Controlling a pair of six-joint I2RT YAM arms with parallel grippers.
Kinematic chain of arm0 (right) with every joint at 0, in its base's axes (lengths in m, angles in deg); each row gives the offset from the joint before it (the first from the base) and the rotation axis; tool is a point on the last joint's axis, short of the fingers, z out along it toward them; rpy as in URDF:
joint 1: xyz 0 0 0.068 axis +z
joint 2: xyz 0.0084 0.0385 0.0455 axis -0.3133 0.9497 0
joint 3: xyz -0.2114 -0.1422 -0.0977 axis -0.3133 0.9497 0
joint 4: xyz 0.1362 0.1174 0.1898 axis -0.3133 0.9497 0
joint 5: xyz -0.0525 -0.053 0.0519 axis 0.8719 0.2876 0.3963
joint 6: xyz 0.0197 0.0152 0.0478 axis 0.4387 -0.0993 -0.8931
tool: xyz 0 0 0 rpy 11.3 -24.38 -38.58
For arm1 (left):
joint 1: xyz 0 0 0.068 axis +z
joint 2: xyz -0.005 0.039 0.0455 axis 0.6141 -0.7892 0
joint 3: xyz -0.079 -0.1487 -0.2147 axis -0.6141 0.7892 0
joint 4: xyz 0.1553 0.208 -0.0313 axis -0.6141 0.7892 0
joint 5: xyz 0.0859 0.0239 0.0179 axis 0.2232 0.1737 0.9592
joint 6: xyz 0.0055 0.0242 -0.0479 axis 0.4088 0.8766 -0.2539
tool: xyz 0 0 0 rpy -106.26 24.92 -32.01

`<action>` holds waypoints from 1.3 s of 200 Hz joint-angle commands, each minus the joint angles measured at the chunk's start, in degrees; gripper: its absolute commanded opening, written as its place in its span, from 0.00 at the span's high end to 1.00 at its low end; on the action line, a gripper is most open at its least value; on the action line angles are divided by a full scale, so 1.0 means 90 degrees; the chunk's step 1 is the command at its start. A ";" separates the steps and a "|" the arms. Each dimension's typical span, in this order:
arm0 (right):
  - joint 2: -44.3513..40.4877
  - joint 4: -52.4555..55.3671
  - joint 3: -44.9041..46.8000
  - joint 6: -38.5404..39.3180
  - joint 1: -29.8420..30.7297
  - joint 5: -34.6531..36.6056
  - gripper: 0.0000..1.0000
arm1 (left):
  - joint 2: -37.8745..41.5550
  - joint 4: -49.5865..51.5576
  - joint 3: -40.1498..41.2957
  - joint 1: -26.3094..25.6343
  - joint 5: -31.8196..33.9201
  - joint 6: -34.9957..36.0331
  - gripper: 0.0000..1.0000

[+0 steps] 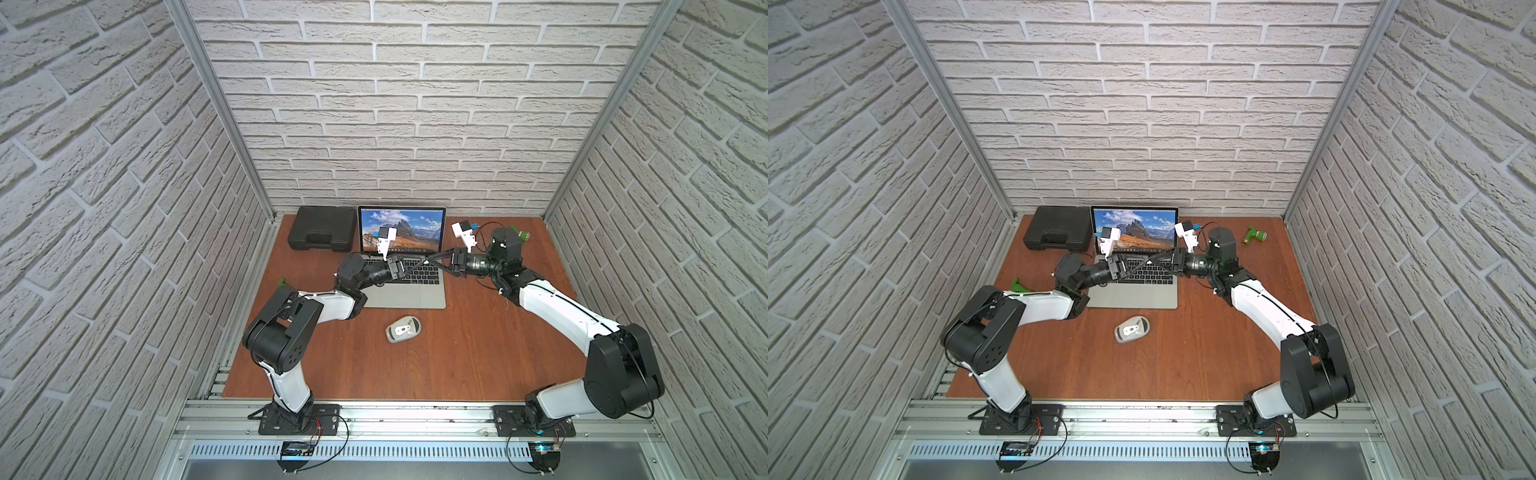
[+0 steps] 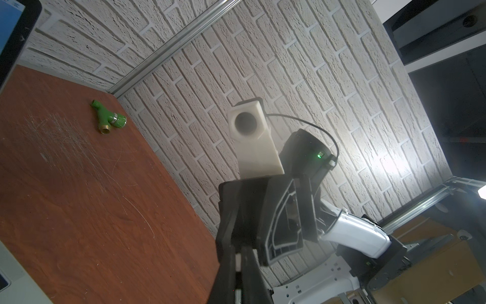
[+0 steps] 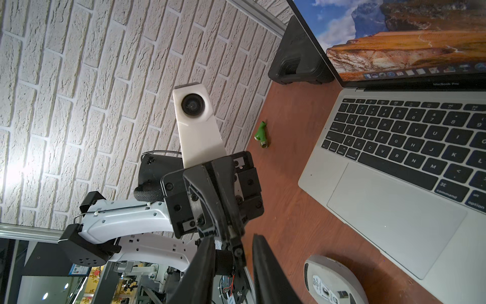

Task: Remove the wireless mouse receiver from the laptop
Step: Adjust the USB plug.

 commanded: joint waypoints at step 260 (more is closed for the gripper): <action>0.0346 -0.1450 0.0137 -0.1166 0.0040 -0.0646 0.83 | 0.0157 -0.0455 -0.0059 0.0039 -0.0086 -0.0025 1.00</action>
